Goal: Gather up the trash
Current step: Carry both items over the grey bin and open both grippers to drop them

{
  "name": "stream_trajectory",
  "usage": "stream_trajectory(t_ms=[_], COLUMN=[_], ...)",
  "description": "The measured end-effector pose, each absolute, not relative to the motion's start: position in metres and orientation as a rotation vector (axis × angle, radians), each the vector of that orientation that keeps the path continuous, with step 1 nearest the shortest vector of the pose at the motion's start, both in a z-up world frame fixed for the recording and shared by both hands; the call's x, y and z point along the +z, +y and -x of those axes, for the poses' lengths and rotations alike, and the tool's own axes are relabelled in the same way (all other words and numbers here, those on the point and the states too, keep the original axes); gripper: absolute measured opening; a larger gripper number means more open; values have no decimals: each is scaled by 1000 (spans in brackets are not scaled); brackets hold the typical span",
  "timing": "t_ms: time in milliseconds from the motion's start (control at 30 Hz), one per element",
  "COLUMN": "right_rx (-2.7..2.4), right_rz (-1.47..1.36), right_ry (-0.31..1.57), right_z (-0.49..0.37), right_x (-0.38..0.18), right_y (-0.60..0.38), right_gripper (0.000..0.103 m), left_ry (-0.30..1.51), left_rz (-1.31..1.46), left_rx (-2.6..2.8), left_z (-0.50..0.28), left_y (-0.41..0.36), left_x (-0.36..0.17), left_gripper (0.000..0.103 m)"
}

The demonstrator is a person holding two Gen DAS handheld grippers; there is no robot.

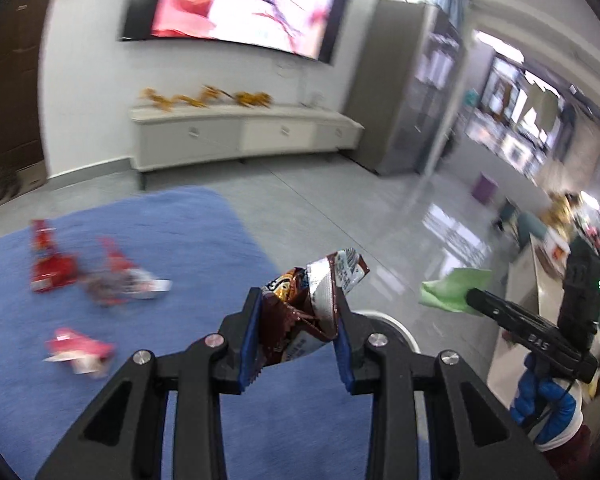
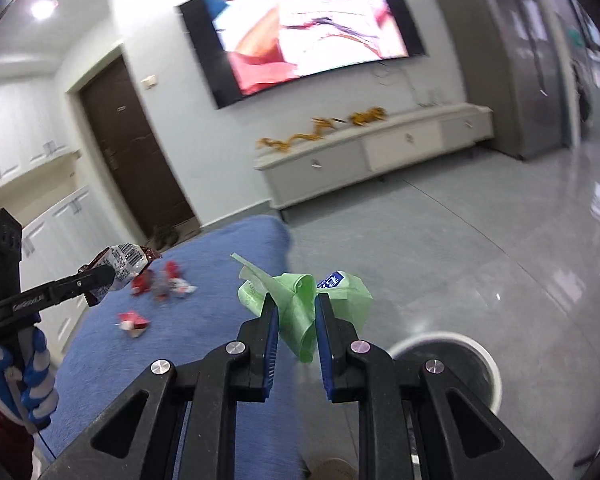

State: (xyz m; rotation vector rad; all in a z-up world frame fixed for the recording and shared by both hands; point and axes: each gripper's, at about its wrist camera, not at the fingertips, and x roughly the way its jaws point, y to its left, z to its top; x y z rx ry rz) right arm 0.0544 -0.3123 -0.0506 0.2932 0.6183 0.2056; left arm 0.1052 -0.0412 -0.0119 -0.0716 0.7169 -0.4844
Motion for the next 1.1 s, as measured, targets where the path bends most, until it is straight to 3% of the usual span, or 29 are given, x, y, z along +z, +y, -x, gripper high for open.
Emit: stream_trajectory(t_ms=[533,633,733,833,1100], right_rx=[24,8,3,-11,-62], right_rz=[-463,-470,-480,-481,-497], right_ry=[862,892,933,951,948], right_z=[-91,-98,-104,-102,-92], right_x=[-162,-174,-188,-194,-190], right_y=[-400,-407,-413,-416,-421], right_gripper=[19,24,29,38,47], left_ry=[987,1021,1043,1053,1029], left_rz=[-75,-64,-49,-30,-14], left_rx=[-663,-683,-703,-718,-681], left_z=[-165,-177,-183,-184,-182], left_y=[-246,-263,-275,-278,-261], left_x=[-111,-124,-132,-136,-124], left_gripper=[33,39,63,65,65])
